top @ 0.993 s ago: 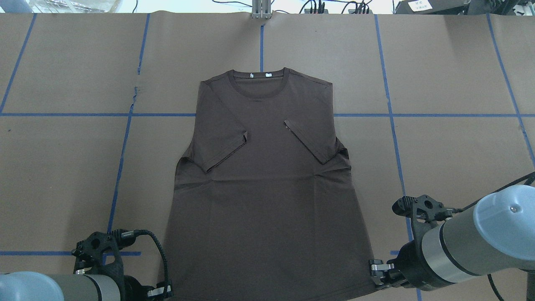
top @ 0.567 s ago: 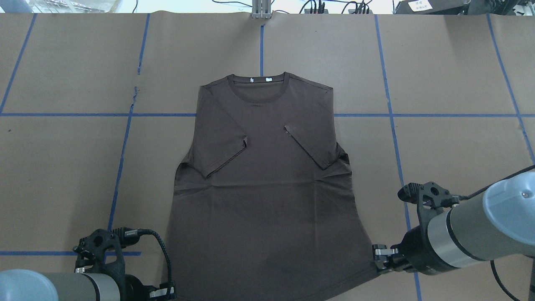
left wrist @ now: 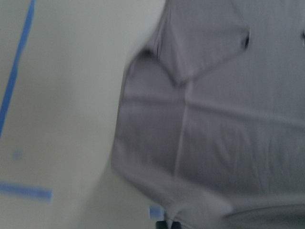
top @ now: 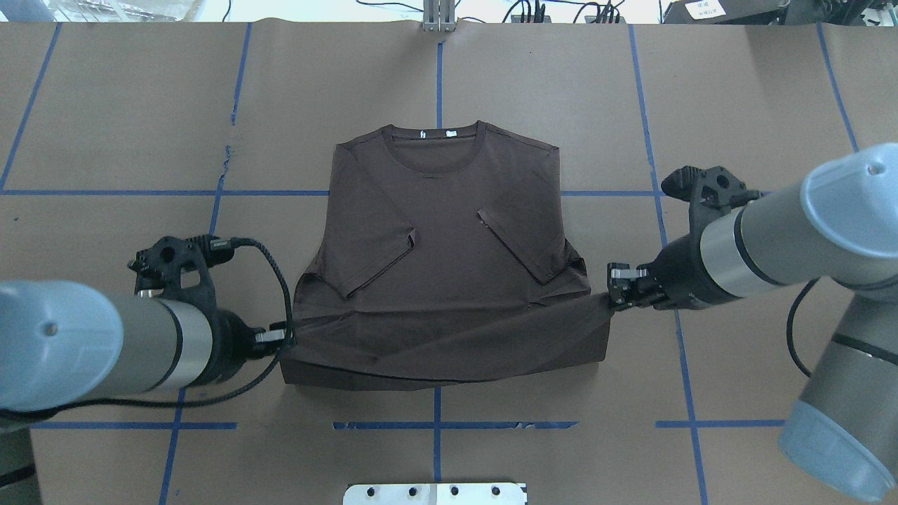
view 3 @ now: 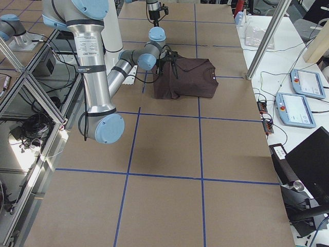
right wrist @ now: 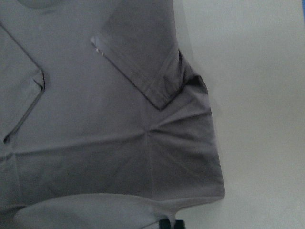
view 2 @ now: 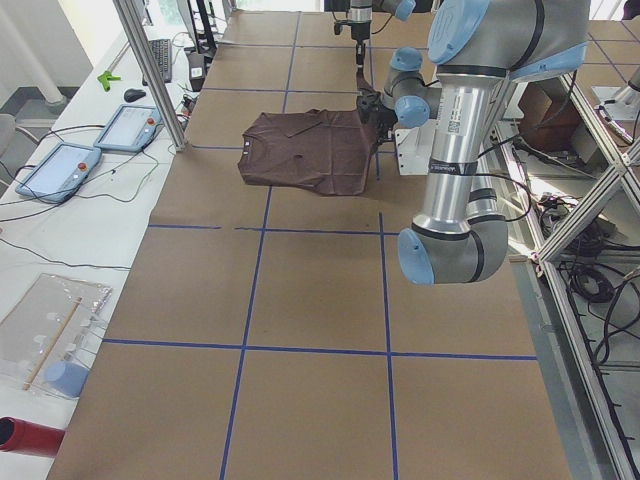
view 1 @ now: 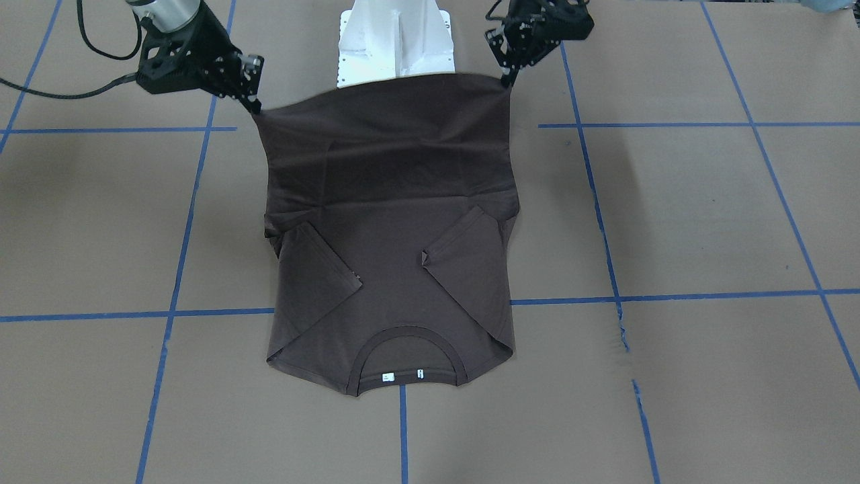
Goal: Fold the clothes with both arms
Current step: 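Lift the hem with both grippers and fold it toward the collar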
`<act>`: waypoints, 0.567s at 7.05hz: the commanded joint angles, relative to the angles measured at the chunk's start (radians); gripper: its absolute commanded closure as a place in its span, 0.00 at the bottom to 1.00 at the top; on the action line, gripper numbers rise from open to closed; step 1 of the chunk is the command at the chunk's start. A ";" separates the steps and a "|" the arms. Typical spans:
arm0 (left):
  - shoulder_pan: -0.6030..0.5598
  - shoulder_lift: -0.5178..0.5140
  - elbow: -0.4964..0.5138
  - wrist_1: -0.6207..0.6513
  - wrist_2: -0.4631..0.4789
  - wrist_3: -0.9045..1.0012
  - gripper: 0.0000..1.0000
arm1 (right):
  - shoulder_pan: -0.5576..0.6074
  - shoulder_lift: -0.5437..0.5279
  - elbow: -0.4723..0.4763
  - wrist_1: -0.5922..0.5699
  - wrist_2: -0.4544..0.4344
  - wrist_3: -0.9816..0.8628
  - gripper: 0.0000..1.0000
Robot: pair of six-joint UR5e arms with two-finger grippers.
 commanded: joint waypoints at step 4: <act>-0.263 -0.155 0.384 -0.099 -0.022 0.218 1.00 | 0.120 0.189 -0.399 0.122 -0.006 -0.025 1.00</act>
